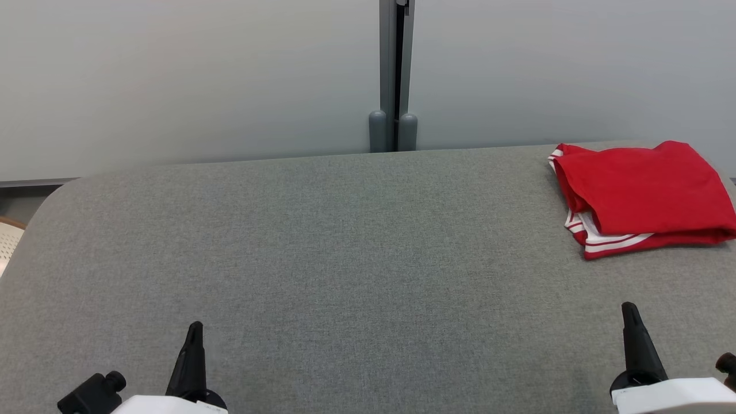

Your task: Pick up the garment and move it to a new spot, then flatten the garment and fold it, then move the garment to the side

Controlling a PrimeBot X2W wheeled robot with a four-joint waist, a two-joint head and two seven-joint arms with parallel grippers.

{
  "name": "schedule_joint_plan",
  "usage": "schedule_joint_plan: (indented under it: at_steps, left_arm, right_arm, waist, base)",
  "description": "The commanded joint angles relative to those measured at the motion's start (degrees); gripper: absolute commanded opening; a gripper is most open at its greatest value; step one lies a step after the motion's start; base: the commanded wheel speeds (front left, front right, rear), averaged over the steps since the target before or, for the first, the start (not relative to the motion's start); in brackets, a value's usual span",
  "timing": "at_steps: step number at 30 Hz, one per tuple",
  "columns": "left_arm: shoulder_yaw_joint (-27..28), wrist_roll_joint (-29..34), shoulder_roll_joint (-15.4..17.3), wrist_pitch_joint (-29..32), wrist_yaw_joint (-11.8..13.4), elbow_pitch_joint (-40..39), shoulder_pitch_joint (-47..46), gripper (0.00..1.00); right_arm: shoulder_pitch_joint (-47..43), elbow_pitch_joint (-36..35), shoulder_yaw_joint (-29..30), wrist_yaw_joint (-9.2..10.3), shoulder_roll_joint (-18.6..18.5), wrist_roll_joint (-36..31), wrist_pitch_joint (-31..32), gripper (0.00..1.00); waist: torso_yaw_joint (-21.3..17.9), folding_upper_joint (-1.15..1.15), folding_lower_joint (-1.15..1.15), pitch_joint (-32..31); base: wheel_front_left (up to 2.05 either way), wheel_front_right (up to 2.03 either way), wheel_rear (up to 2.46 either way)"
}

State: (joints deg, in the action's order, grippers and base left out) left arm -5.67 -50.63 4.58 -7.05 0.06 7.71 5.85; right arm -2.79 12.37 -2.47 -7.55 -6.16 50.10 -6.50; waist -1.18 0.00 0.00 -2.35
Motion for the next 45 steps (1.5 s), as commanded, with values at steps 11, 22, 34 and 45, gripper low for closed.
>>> schedule_joint_plan:
  at_steps: [11, 22, 34, 45]
  left_arm:
    - [1.94, -9.21, 0.55, 2.08, -1.77, 0.69, -3.71, 0.0]
    - [3.32, -16.23, 0.62, 3.85, -2.95, 1.73, -5.37, 0.0]
    - [4.8, -23.08, 0.62, 5.64, -4.14, 2.81, -7.24, 0.0]
    - [6.11, -28.61, 0.57, 7.18, -5.1, 3.69, -8.46, 0.0]
  right_arm:
    - [2.81, -0.07, 1.41, 0.04, 0.11, 9.11, 2.23, 0.0]
    - [4.14, 0.24, 2.5, 0.06, 0.39, 16.07, 4.05, 0.0]
    - [5.46, 0.5, 3.57, 0.06, 0.68, 22.88, 5.86, 0.0]
    - [6.47, 0.75, 4.61, 0.07, 1.0, 28.49, 7.4, 0.0]
  waist:
    - [0.16, 0.0, 0.0, 0.35]
    - [0.32, 0.0, 0.0, 0.69]
    - [0.49, 0.0, 0.0, 1.06]
    - [0.65, 0.0, 0.0, 1.39]
  base:
    - [0.0, 0.0, 0.0]
    - [0.0, 0.0, 0.0]
    - [0.0, 0.0, 0.0]
    - [0.0, 0.0, 0.0]
